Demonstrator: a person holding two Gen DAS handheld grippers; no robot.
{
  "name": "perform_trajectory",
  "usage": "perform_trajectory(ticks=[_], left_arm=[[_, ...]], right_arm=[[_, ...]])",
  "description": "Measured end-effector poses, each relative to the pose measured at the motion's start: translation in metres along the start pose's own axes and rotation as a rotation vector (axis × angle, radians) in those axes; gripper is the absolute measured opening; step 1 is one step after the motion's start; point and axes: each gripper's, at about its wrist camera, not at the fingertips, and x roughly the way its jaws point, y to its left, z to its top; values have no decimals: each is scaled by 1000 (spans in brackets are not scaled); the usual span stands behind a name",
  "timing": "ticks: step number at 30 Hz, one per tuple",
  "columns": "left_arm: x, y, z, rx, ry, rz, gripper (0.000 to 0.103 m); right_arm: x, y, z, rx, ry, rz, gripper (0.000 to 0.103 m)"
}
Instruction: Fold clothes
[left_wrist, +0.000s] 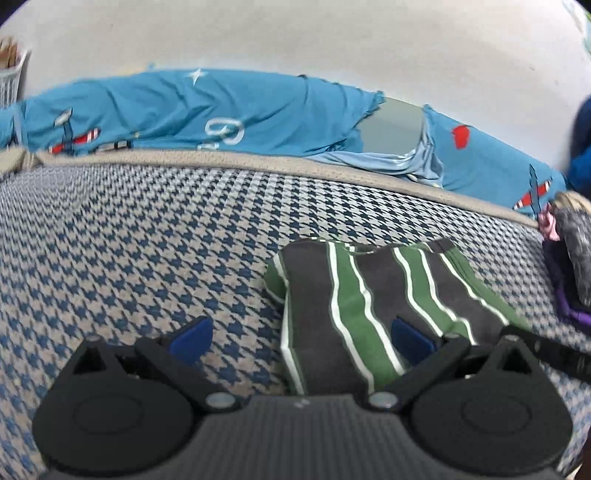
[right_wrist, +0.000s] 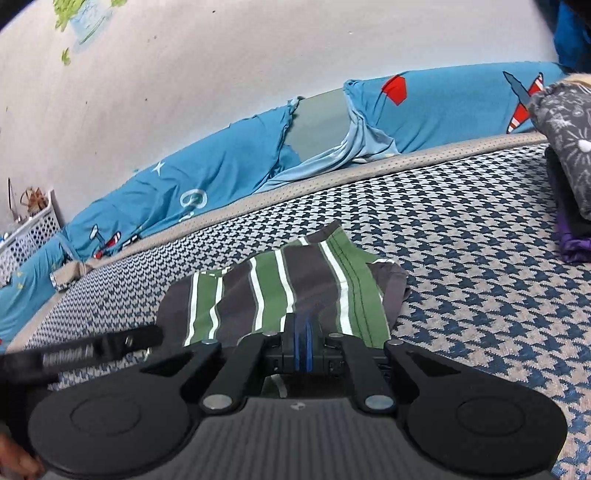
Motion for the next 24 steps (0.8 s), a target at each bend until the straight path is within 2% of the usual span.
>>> perform_trajectory(ticks=[3,8,14,15,17,21,24], left_arm=[[14,5,7,-51,32,-43,103],[38,9,15,-78,76,-92,103],[62,12,20,-99,112,-136,102],[65,12,21,-100,119,-142,101],[71,11,22,-101,132,-153,91],[86,16,25,-106,146,-122,83],[95,22,25,-141,152,-104,72]], right_arm=[[2,4,-4,-41,9,-15,7],[15,0,-11,-40,110,-63,7],[10,1,-13,-69,113,-77,6],[9,1,-13,-72,114,-79,6],[7,0,-12,-68,112,-81,6],[5,-6,-13,-46,113,-76,6],[7,-6,-15,-55,113,-77,6]])
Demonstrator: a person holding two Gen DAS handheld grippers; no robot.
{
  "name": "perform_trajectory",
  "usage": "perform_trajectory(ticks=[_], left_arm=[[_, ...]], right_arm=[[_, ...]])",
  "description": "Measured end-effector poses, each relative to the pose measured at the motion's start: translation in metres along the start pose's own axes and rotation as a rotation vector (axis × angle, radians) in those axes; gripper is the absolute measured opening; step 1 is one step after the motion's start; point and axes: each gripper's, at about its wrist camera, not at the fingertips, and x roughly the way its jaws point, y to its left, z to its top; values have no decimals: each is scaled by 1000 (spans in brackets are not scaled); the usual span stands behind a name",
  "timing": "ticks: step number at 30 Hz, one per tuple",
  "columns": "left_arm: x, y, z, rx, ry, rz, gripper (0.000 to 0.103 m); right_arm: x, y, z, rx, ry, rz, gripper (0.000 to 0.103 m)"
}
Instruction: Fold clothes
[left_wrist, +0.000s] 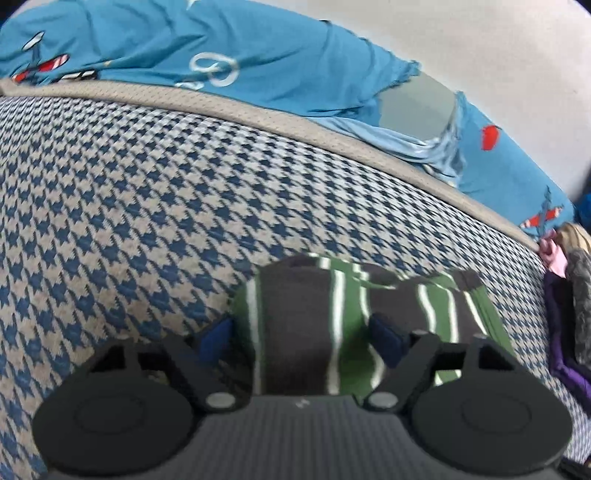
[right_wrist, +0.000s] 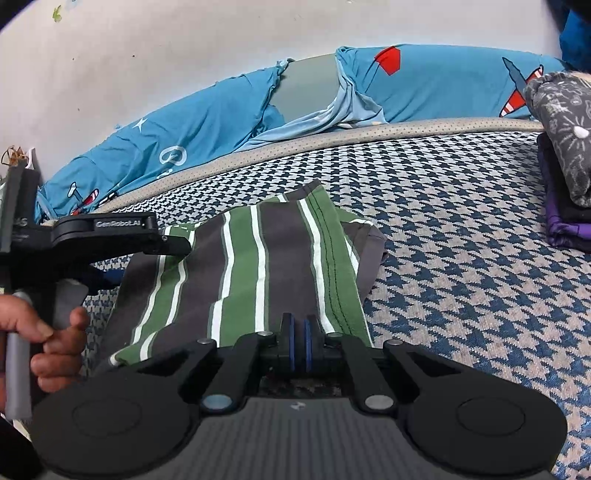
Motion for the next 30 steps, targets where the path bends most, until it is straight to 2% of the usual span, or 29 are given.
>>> perform_trajectory(ticks=[6,14,19,26,30], left_arm=[[7,-4,-2,13,-23,30,64],[5,-15,-2,54,-68,79,49],[2,-28,0,133,-110,135,45],[0,-27,10,135,-152,184,40],[1,-20,12,117,-146,212,40]], right_arm=[[1,0,-2,4,-3,0,6],[-1,-1,-2,20,-7,9,6],[-2,-2,-1,33,-17,13,6],[-3,-1,-2,33,-25,15,6],[-3,0,-1,32,-27,14,7]])
